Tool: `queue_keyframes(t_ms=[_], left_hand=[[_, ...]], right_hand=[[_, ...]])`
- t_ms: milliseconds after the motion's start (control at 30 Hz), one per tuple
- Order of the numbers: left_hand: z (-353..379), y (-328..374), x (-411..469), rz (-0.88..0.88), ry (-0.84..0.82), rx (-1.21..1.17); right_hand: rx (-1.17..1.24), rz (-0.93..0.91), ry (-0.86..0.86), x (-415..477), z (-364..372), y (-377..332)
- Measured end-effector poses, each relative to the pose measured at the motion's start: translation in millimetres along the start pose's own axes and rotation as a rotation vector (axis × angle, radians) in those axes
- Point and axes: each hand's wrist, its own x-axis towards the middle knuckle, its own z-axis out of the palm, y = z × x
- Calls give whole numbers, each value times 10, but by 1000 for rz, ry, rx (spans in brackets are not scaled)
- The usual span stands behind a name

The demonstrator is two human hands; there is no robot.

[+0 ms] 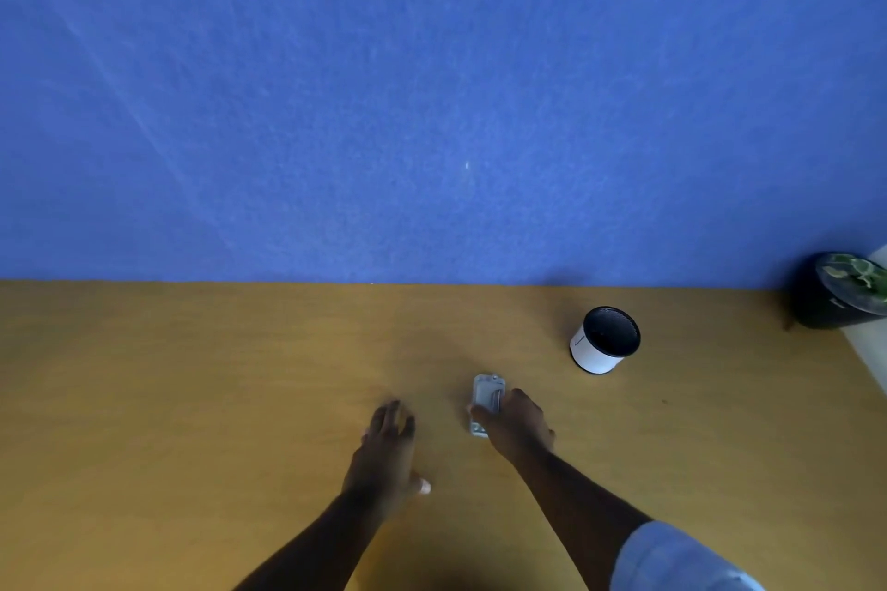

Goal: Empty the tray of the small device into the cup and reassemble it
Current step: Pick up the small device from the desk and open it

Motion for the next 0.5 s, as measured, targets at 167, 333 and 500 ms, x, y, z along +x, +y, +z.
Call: queue_keyframes(t_ms=[167, 333, 500], left_hand=[[-6, 6, 19, -2, -7, 10], [-23, 17, 15, -5, 0, 32], [-40, -9, 19, 14, -19, 37]], right_hand=[[48, 49, -49, 14, -44, -33], [73, 68, -72, -27, -105, -51], [126, 38, -91, -85, -137, 28]])
